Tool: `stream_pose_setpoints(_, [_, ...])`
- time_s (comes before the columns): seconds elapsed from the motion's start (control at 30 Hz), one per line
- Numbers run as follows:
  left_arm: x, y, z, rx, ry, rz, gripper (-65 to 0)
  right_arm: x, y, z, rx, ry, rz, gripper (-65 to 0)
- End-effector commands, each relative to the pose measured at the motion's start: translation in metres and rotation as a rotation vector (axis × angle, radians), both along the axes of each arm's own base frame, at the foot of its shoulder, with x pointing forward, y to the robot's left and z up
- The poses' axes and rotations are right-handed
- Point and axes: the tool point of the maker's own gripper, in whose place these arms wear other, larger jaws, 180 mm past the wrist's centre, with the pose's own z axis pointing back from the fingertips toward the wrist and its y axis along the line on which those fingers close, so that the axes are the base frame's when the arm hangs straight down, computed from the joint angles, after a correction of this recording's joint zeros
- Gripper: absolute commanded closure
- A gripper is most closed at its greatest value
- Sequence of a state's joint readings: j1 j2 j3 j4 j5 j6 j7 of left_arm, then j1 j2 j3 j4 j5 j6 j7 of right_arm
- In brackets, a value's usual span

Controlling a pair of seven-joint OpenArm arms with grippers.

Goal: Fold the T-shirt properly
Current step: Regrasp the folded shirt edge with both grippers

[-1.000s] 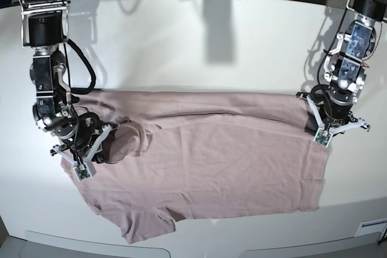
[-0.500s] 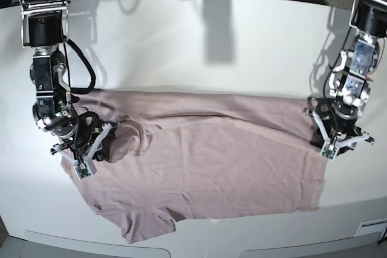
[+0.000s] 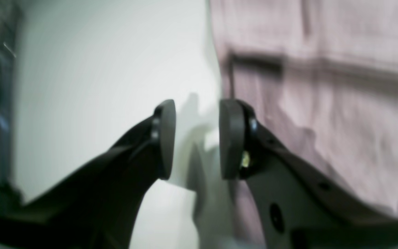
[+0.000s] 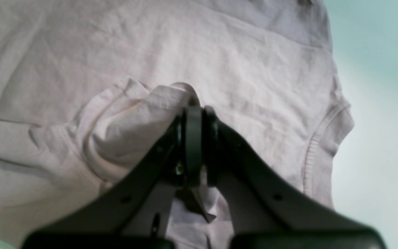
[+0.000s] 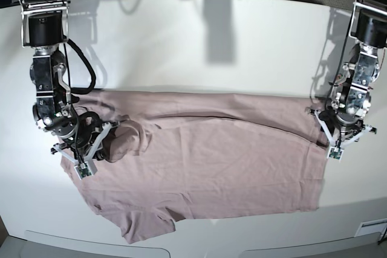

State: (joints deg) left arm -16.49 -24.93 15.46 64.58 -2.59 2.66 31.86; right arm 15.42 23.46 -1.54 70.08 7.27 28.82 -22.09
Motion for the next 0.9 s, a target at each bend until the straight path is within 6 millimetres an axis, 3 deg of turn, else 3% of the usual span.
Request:
stream_pose_setpoints(0.0, [0.022, -0.007, 0.033, -0.029, -0.098, -0.018, -20.8, 0.014, -0.004, 0.024, -0.001, -0.07, 0.001, 0.0])
stream_pose_setpoints(0.17, [0.026, -0.064, 0.088, -0.184, -0.212, -0.108, -20.8, 0.014, -0.004, 0.024, -0.001, -0.071, 0.001, 0.0])
stream_pose_setpoints(0.23, [0.021, -0.075, 0.094, -0.189, -0.222, -0.131, -20.8, 0.014, -0.005, 0.024, -0.002, -0.069, 0.0, 0.0])
stream_pose_setpoints(0.43, [-0.011, -0.077, 0.032, -0.202, -0.093, -0.091, -20.8, 0.015, -0.004, 0.025, 0.006, -0.079, 0.001, 0.0])
stream_pose_setpoints(0.67, [-0.045, -0.083, -0.027, -0.177, -0.005, -0.08, -20.8, 0.016, -0.006, 0.026, 0.004, -0.086, -0.013, 0.0])
stream_pose_setpoints(0.77, [-0.058, -0.076, -0.044, -0.148, 0.043, -0.069, -20.8, 0.018, -0.005, 0.028, 0.011, -0.106, -0.009, 0.0])
stream_pose_setpoints(0.87, [-0.064, -0.071, -0.048, -0.136, 0.051, -0.068, -20.8, 0.018, -0.008, 0.025, -0.004, -0.111, -0.007, 0.0])
